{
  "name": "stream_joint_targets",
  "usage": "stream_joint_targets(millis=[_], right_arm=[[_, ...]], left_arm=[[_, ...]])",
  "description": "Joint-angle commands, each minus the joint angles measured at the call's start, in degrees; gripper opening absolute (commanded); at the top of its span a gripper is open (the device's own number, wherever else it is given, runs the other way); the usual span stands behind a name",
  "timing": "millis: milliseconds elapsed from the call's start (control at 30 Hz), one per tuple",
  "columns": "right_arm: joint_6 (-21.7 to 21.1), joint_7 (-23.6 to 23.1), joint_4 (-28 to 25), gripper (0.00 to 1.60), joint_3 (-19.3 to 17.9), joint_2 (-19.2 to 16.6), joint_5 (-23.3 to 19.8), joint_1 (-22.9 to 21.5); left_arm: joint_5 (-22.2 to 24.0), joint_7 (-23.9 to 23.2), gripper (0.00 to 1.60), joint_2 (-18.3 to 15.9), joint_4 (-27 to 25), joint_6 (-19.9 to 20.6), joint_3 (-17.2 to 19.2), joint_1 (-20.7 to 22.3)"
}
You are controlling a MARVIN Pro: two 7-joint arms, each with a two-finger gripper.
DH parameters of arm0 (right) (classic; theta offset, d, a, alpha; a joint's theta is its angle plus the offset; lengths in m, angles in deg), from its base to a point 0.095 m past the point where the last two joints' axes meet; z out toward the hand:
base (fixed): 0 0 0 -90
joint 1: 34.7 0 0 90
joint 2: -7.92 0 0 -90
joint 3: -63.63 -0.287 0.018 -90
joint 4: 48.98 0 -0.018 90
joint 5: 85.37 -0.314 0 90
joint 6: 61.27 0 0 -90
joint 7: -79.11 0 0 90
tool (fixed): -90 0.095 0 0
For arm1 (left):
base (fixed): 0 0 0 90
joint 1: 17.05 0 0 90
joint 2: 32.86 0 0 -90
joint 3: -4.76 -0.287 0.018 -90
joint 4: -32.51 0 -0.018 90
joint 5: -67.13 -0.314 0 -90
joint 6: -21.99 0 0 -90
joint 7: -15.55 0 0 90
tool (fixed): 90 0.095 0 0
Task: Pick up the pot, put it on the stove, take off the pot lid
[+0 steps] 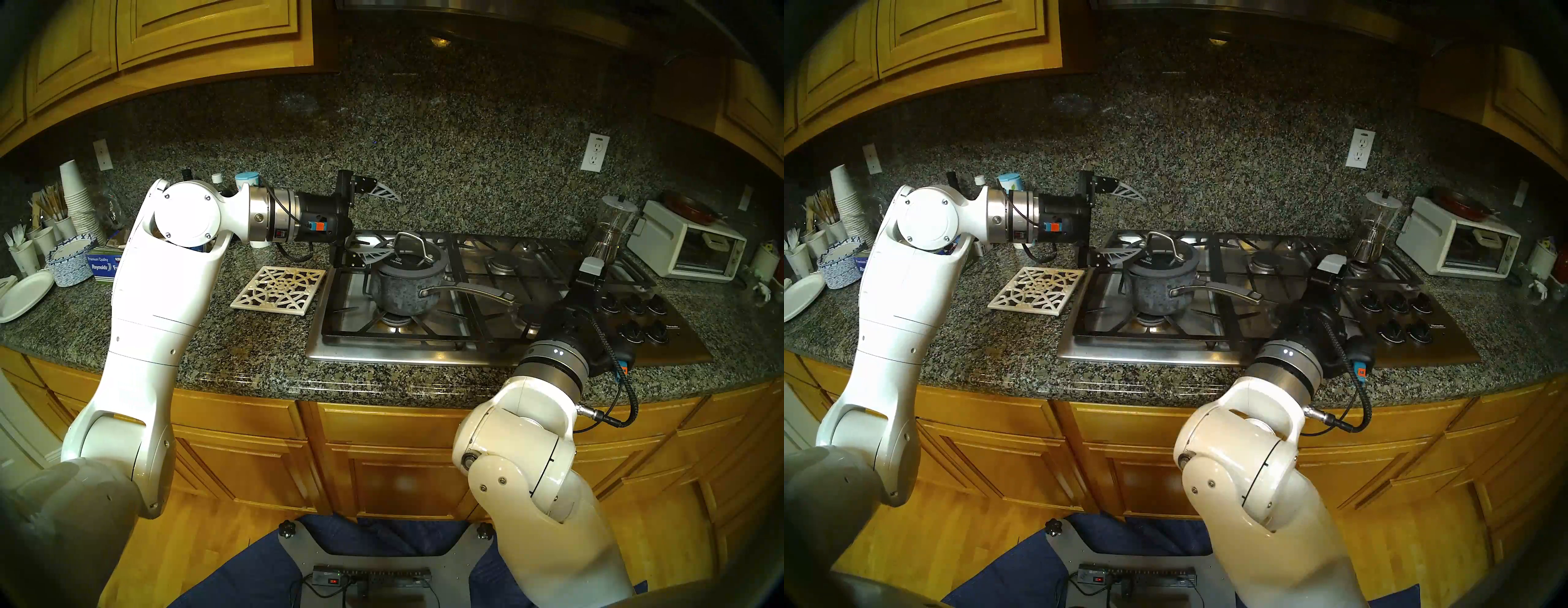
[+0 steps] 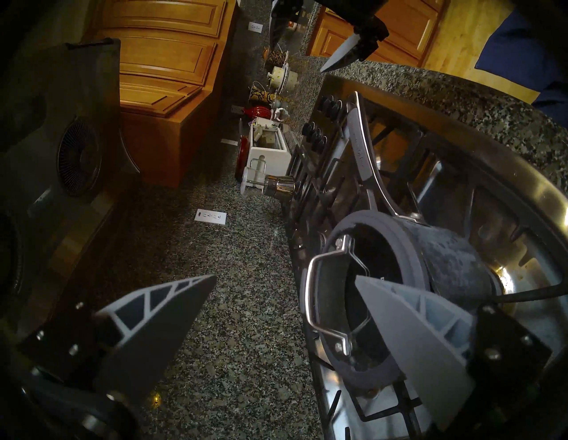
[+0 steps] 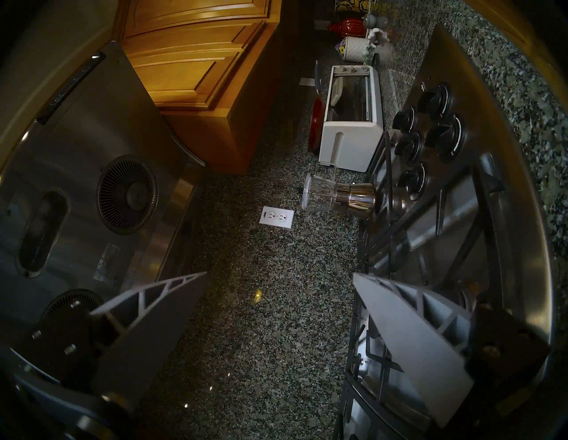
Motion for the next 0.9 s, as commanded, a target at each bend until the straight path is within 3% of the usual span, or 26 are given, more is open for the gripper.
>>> stream_joint_targets(millis=[0,867], right_arm=[[-0.1,5.4,-1.4,1.60,0.1,0.0,1.2,-1.0],[-0.1,4.2,-1.3,1.60,-0.1,0.1,0.5,-0.8]], left_arm=[[-1.4,1.9,1.60,2.4,0.9,-1.0,-0.7,2.8],[-8.0,5.3,1.60,7.9,10.2,-4.3,-3.0,8.8]])
